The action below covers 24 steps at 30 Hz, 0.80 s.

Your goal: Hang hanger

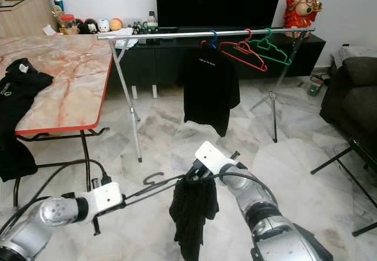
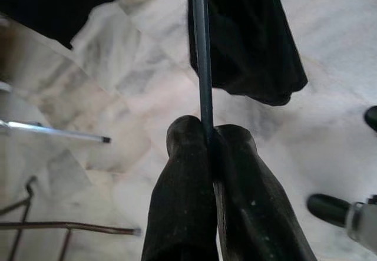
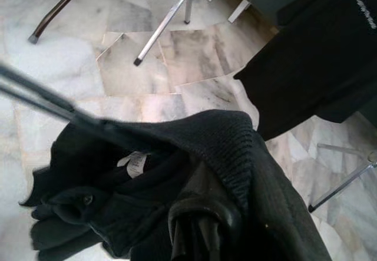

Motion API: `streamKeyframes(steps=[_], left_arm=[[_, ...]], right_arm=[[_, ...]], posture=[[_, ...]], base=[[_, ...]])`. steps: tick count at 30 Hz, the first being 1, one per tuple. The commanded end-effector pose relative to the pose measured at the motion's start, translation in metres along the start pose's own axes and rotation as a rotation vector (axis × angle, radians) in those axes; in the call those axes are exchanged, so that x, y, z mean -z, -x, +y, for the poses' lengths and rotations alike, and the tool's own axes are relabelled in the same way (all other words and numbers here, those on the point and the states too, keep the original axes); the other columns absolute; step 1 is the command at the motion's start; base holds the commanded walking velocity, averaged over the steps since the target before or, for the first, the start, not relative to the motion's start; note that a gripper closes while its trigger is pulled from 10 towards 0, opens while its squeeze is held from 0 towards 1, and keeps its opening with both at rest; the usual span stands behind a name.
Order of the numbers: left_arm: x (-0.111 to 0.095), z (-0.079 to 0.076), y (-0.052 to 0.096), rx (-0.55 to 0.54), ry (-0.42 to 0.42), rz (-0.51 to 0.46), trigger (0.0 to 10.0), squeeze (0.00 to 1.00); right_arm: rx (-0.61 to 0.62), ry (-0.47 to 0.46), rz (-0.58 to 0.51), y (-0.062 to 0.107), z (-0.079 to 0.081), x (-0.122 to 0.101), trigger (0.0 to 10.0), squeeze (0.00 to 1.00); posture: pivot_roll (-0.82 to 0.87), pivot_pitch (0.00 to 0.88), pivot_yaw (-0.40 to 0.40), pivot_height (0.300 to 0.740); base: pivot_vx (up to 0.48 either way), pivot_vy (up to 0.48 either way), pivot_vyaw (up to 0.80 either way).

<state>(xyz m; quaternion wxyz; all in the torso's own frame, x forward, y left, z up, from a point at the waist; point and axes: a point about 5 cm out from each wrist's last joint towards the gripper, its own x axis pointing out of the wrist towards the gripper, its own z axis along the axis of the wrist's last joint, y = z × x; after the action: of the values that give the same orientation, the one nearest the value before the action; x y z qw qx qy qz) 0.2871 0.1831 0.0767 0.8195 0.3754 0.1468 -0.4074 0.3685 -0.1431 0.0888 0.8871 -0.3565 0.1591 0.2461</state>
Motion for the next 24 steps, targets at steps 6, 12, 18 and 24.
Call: streamKeyframes(steps=[6,12,18,24], left_arm=[[-0.011,0.009,0.001,-0.024,-0.033,-0.099,10.0,0.0],[-0.018,0.002,-0.006,0.006,-0.014,-0.145,10.0,0.0],[-0.022,-0.004,-0.012,0.044,-0.018,-0.167,10.0,0.0],[-0.028,-0.011,-0.021,0.078,-0.013,-0.191,10.0,0.0]], right_arm=[[-0.046,0.054,-0.038,0.001,-0.005,-0.007,10.0,0.0],[-0.098,0.062,-0.092,-0.001,0.003,-0.015,10.0,0.0],[-0.202,0.151,-0.231,0.0,0.015,-0.035,10.0,0.0],[-0.344,0.194,-0.414,0.003,0.032,-0.061,10.0,0.0]], posture=[[0.15,0.0,-0.03,0.74],[0.15,0.0,-0.029,0.74],[0.15,0.0,-0.026,0.74],[0.15,0.0,-0.026,0.74]], base=[[0.0,0.0,0.0],[0.0,0.0,0.0],[0.0,0.0,0.0],[0.0,0.0,0.0]])
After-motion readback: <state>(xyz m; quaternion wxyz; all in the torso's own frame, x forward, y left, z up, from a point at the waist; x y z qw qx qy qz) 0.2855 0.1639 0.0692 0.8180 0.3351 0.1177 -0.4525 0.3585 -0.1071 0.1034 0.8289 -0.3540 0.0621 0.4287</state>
